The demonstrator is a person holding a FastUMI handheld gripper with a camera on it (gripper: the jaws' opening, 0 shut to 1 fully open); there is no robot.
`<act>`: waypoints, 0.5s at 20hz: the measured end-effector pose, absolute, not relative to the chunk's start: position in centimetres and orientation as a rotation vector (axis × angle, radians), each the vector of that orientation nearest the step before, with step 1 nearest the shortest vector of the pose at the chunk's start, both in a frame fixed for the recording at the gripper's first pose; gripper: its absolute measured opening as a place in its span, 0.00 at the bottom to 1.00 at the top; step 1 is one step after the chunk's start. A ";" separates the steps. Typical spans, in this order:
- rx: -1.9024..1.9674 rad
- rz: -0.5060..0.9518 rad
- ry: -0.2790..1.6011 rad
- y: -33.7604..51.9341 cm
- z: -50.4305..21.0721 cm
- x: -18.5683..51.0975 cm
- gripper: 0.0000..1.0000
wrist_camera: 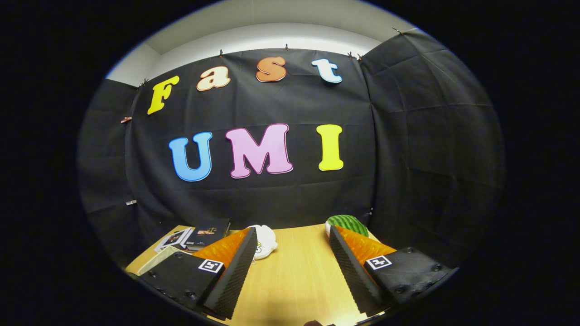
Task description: Open the storage box then place both shoes into the box .Put the left shoe in first, then the right shoe, with the right side of both shoes facing outward in a uniform manner.
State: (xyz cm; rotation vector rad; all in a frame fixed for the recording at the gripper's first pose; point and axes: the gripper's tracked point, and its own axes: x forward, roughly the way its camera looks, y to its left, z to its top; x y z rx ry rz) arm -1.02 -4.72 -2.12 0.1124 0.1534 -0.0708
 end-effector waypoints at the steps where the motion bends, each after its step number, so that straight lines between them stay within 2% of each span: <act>1: 0.093 -0.058 0.141 -5.4 -2.2 -1.1 0.98; 6: 0.044 -0.024 0.100 -8.3 -3.6 -1.9 0.98; 10: 0.075 -0.018 0.147 -8.8 -6.4 -3.5 0.98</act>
